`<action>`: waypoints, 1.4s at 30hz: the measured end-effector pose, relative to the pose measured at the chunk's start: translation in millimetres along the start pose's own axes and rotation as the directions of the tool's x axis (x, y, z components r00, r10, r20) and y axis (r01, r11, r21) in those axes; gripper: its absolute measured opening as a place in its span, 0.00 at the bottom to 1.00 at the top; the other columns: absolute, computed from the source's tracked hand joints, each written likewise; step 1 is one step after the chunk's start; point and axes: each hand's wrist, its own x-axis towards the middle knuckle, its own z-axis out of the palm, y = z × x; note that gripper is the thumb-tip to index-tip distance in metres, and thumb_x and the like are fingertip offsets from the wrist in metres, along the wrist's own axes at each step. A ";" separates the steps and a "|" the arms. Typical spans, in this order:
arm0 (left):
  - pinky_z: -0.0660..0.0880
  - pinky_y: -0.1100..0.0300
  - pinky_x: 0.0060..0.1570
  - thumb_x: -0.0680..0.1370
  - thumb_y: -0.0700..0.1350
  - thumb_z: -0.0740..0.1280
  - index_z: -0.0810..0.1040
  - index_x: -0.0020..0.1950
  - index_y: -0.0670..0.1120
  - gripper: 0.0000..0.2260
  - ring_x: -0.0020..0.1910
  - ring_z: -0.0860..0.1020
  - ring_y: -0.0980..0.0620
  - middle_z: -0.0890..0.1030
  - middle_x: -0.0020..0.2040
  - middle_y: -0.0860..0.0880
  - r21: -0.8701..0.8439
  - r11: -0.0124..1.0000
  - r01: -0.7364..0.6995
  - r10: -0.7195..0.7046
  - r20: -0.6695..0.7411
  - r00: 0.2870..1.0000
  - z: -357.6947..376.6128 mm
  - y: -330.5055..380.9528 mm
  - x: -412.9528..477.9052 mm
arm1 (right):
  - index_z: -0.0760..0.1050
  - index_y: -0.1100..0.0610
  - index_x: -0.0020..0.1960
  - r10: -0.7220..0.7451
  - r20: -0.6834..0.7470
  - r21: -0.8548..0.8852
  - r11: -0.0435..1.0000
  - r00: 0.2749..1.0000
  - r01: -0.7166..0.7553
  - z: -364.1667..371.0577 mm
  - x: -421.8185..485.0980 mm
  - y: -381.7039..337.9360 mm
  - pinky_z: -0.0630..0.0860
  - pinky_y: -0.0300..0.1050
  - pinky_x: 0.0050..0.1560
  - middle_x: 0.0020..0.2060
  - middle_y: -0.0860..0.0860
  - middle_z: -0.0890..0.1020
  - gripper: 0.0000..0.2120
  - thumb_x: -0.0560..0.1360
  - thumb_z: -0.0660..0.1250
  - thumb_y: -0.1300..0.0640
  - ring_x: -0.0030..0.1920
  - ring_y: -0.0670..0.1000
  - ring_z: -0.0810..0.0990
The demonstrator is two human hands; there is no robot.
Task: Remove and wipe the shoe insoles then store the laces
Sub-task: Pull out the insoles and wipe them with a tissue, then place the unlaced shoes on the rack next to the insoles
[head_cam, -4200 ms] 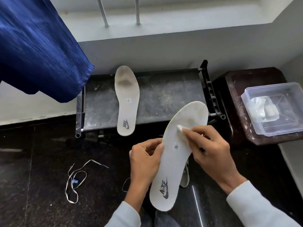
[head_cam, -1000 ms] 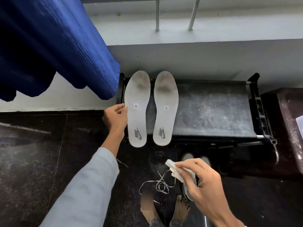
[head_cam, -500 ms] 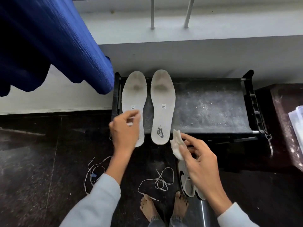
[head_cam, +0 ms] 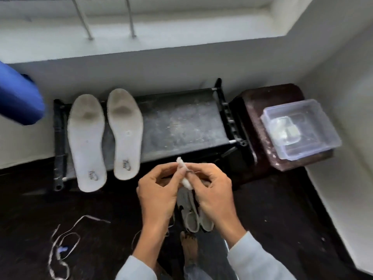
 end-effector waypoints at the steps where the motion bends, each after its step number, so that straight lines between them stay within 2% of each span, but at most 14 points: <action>1: 0.82 0.43 0.52 0.73 0.41 0.77 0.87 0.46 0.49 0.05 0.44 0.86 0.49 0.88 0.42 0.48 0.004 1.000 -0.002 0.002 0.011 1.000 13.4 -1.8 -2.6 | 0.85 0.47 0.53 -0.008 0.006 -0.020 1.000 1.000 0.008 -15.8 0.3 0.7 0.82 0.40 0.49 0.49 0.45 0.84 0.09 0.76 0.72 0.58 0.50 0.42 0.83; 4: 0.82 0.44 0.52 0.74 0.41 0.76 0.86 0.45 0.48 0.03 0.44 0.86 0.49 0.87 0.41 0.48 -0.020 1.000 0.010 -0.009 0.062 0.998 54.0 -3.7 -12.9 | 0.84 0.48 0.57 0.003 0.029 -0.029 1.000 1.000 -0.002 -60.4 1.2 4.7 0.81 0.38 0.45 0.51 0.45 0.84 0.12 0.74 0.74 0.56 0.51 0.43 0.84; 6: 0.83 0.48 0.51 0.75 0.41 0.75 0.86 0.46 0.47 0.02 0.45 0.86 0.49 0.87 0.42 0.48 -0.030 1.000 0.007 -0.003 0.129 0.992 84.5 -2.8 -20.4 | 0.84 0.47 0.56 -0.015 -0.035 -0.060 0.998 0.999 0.013 -92.0 6.2 11.6 0.82 0.41 0.45 0.50 0.45 0.85 0.13 0.73 0.76 0.56 0.49 0.45 0.85; 8: 0.83 0.55 0.50 0.77 0.39 0.72 0.86 0.49 0.45 0.04 0.47 0.86 0.49 0.88 0.44 0.47 -0.070 0.997 0.039 -0.023 0.224 0.974 115.8 0.1 -26.2 | 0.85 0.47 0.54 -0.030 -0.110 -0.105 0.994 0.994 0.019 -123.3 16.3 18.5 0.83 0.48 0.48 0.48 0.45 0.86 0.13 0.71 0.77 0.57 0.47 0.46 0.85; 10: 0.82 0.59 0.49 0.79 0.36 0.68 0.85 0.53 0.45 0.07 0.50 0.86 0.50 0.88 0.47 0.46 -0.081 0.994 0.077 -0.048 0.315 0.948 146.8 1.4 -29.8 | 0.85 0.48 0.52 -0.047 -0.203 -0.162 0.987 0.978 0.014 -157.1 32.1 26.3 0.83 0.49 0.51 0.45 0.45 0.87 0.11 0.70 0.77 0.56 0.46 0.46 0.86; 14: 0.82 0.59 0.53 0.80 0.37 0.67 0.84 0.55 0.44 0.08 0.51 0.85 0.52 0.87 0.50 0.48 -0.067 0.991 0.113 -0.082 0.358 0.930 187.2 1.4 -32.2 | 0.83 0.49 0.46 -0.057 -0.506 -0.251 0.964 0.861 -0.083 -222.7 75.7 43.0 0.80 0.44 0.50 0.39 0.43 0.84 0.05 0.71 0.76 0.53 0.42 0.45 0.83; 17: 0.82 0.57 0.54 0.81 0.37 0.66 0.84 0.54 0.44 0.08 0.51 0.86 0.50 0.87 0.48 0.48 -0.093 0.984 0.155 -0.115 0.337 0.935 203.8 1.9 -31.8 | 0.83 0.54 0.49 0.000 -0.596 -0.245 0.953 0.803 -0.181 -255.1 108.7 60.4 0.75 0.38 0.47 0.42 0.47 0.84 0.05 0.74 0.74 0.54 0.44 0.47 0.82; 21: 0.82 0.55 0.55 0.81 0.37 0.66 0.85 0.52 0.44 0.08 0.50 0.86 0.50 0.87 0.47 0.47 -0.084 0.983 0.163 -0.128 0.328 0.936 218.2 -2.5 -27.2 | 0.83 0.57 0.53 0.016 -0.623 -0.299 0.919 0.782 -0.258 -273.8 148.3 86.5 0.75 0.43 0.51 0.49 0.53 0.86 0.07 0.75 0.71 0.59 0.52 0.56 0.82; 23: 0.81 0.56 0.55 0.81 0.37 0.66 0.84 0.53 0.44 0.08 0.50 0.86 0.50 0.87 0.47 0.47 -0.081 0.983 0.167 -0.132 0.326 0.936 220.8 -4.6 -25.6 | 0.82 0.57 0.53 0.013 -0.635 -0.322 0.904 0.772 -0.280 -275.5 162.6 92.7 0.72 0.42 0.48 0.50 0.54 0.85 0.08 0.74 0.71 0.61 0.55 0.58 0.80; 26: 0.81 0.58 0.54 0.81 0.37 0.66 0.84 0.53 0.43 0.08 0.50 0.86 0.51 0.87 0.48 0.47 -0.075 0.982 0.172 -0.138 0.329 0.934 221.6 -8.0 -23.8 | 0.81 0.58 0.54 0.018 -0.625 -0.355 0.884 0.780 -0.305 -275.0 179.0 97.0 0.65 0.38 0.45 0.52 0.56 0.84 0.08 0.75 0.70 0.62 0.56 0.56 0.76; 28: 0.81 0.59 0.54 0.81 0.37 0.66 0.84 0.53 0.43 0.08 0.50 0.86 0.51 0.87 0.48 0.46 -0.076 0.982 0.175 -0.141 0.325 0.935 219.2 -11.3 -22.0 | 0.81 0.60 0.55 0.016 -0.598 -0.402 0.859 0.802 -0.317 -273.4 185.7 99.0 0.61 0.34 0.42 0.53 0.57 0.84 0.08 0.76 0.69 0.63 0.51 0.51 0.72; 35: 0.81 0.57 0.55 0.81 0.37 0.65 0.84 0.53 0.42 0.08 0.50 0.86 0.50 0.87 0.47 0.46 -0.079 0.978 0.194 -0.165 0.275 0.947 205.9 -23.5 -12.4 | 0.80 0.61 0.57 0.007 -0.554 -0.470 0.823 0.832 -0.320 -269.2 193.0 110.4 0.69 0.39 0.52 0.54 0.57 0.83 0.11 0.75 0.71 0.64 0.58 0.55 0.77; 39: 0.82 0.60 0.52 0.81 0.37 0.65 0.83 0.54 0.42 0.08 0.50 0.86 0.50 0.87 0.48 0.45 -0.109 0.974 0.199 -0.170 0.234 0.957 186.5 -22.5 -11.2 | 0.81 0.58 0.55 -0.125 -0.554 -0.480 0.856 0.823 -0.193 -260.9 166.7 104.2 0.70 0.37 0.52 0.53 0.54 0.82 0.10 0.74 0.71 0.63 0.54 0.54 0.80; 42: 0.82 0.60 0.52 0.81 0.37 0.65 0.83 0.54 0.41 0.07 0.49 0.86 0.50 0.87 0.48 0.44 -0.099 0.979 0.180 -0.162 0.164 0.973 156.9 -28.1 -11.9 | 0.82 0.58 0.54 -0.219 -0.494 -0.441 0.897 0.841 -0.025 -232.7 116.4 95.9 0.71 0.24 0.48 0.48 0.50 0.81 0.09 0.74 0.72 0.63 0.45 0.47 0.80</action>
